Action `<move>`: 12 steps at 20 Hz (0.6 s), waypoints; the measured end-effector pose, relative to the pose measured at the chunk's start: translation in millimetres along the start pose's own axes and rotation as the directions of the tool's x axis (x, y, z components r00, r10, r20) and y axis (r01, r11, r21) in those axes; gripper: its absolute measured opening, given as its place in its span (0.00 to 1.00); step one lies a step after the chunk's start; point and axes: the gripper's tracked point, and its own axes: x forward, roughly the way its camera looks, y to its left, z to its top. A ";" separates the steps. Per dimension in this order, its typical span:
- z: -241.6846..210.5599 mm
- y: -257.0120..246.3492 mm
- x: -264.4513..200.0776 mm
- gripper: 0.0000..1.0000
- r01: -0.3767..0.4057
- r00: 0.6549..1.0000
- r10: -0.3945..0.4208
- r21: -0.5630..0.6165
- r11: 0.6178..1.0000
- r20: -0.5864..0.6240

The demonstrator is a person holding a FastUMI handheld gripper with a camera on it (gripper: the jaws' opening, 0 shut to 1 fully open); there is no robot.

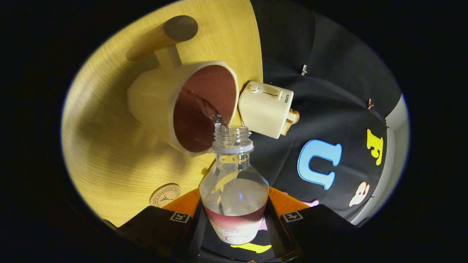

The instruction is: Take the bottle from table, then pour the juice into the cup, finally place the bottle on the coaster

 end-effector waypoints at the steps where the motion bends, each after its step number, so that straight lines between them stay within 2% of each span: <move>1: 0.7 -1.7 1.1 0.75 0.002 1.000 -0.002 -0.010 1.000 0.003; 12: 0.2 -8.8 1.6 0.75 -0.003 1.000 0.007 -0.122 0.993 0.027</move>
